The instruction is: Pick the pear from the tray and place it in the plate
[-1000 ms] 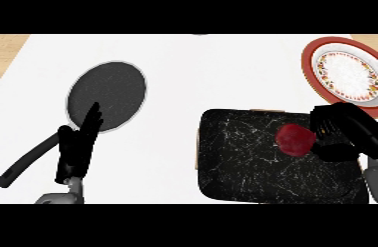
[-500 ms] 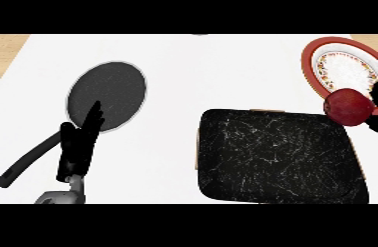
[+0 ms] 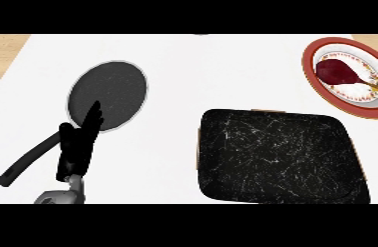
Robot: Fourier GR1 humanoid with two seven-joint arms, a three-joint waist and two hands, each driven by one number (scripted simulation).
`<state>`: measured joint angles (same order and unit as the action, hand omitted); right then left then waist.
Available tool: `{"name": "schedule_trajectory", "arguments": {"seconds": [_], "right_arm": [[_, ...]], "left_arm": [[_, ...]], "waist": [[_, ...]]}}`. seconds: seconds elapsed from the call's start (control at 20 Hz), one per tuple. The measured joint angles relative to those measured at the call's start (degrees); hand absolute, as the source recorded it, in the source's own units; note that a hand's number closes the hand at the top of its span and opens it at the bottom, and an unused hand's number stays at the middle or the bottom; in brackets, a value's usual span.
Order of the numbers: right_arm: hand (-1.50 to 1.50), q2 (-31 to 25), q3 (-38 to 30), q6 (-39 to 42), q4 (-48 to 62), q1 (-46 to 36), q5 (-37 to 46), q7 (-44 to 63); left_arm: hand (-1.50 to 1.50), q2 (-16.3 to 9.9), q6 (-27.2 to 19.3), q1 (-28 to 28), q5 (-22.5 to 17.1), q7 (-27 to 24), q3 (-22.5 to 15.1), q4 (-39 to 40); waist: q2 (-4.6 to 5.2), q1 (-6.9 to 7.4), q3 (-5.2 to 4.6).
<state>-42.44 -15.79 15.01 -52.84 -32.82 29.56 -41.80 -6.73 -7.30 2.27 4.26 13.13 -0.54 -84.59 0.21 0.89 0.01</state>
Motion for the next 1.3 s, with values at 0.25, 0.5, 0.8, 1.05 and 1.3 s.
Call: {"name": "schedule_trajectory", "arguments": {"seconds": [0.25,0.5,0.8,1.05,1.3], "right_arm": [[1.50,-1.19,0.16,-4.22,14.62,-7.32,3.94,-3.22],[1.50,-2.42,0.80,-8.08,26.22,-13.20,7.81,-5.75],[1.50,-2.80,3.72,-10.02,34.81,-16.90,13.04,-5.64],[1.50,-2.90,7.28,-7.58,39.72,-17.32,17.28,-6.32],[-1.50,-3.08,10.57,-5.23,43.00,-17.79,21.12,-7.35]], "left_arm": [[0.00,0.75,-0.20,0.09,0.62,-0.23,-0.70,-0.31],[0.00,0.95,0.27,0.56,0.54,-0.22,-0.75,0.18],[0.00,0.90,0.90,2.03,0.53,0.13,-0.95,0.51],[0.00,1.25,1.11,2.42,0.82,-0.50,-1.56,0.67],[0.00,1.60,1.02,2.70,1.11,-0.72,-1.86,1.11]], "waist": [[0.27,0.78,0.05],[0.60,1.50,0.11],[1.10,2.56,0.18],[1.60,3.57,0.26],[1.77,3.85,0.33]]}}
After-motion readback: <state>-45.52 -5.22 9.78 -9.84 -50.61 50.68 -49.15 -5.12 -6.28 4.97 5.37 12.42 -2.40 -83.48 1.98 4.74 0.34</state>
